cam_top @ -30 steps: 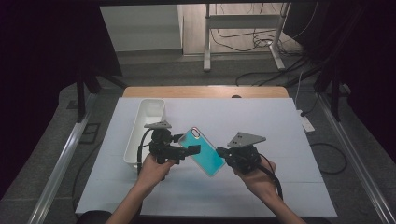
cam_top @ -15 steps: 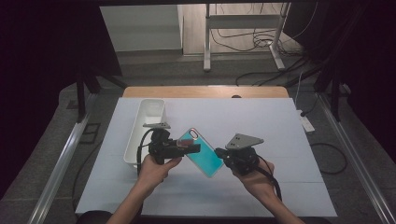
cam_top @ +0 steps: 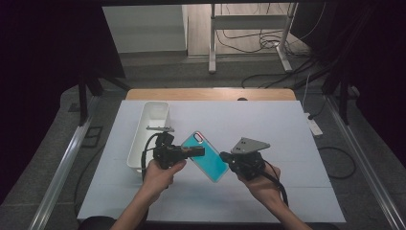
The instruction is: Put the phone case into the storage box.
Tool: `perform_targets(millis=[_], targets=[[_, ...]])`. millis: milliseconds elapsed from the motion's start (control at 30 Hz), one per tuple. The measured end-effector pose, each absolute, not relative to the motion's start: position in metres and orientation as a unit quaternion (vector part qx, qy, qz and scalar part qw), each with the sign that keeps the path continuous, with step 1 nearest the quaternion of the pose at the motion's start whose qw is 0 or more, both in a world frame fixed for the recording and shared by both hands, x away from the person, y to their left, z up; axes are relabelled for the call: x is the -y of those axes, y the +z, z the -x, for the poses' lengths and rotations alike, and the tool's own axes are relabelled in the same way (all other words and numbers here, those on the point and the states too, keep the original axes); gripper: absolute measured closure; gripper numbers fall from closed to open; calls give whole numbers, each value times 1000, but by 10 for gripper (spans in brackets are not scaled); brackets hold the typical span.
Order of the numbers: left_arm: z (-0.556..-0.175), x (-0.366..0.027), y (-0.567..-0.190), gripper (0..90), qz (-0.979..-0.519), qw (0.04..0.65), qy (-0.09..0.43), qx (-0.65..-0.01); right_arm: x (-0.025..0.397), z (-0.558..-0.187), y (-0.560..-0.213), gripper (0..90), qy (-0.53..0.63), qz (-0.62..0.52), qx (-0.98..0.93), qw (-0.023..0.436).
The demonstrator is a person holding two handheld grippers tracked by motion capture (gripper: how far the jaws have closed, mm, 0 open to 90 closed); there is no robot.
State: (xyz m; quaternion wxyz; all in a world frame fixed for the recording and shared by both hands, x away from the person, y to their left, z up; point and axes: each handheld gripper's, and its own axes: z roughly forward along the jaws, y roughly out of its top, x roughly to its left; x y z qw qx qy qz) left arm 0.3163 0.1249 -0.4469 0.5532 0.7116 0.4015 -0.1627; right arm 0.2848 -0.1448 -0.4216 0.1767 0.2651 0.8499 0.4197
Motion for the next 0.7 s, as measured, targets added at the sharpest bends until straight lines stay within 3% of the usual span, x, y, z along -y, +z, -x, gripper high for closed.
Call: perform_targets(millis=[200,500,700], targets=[[-317,-125,-449,832,-696,562,-189,-404,144,-285,-424,870,418,-263,-852,174],[-315,-123,-447,854,-710,547,-168,-411,145,-287,-425,838,421,-272,-851,157],[-315,-126,-444,854,-719,545,-153,-403,153,-291,-420,603,447,-288,-838,124]])
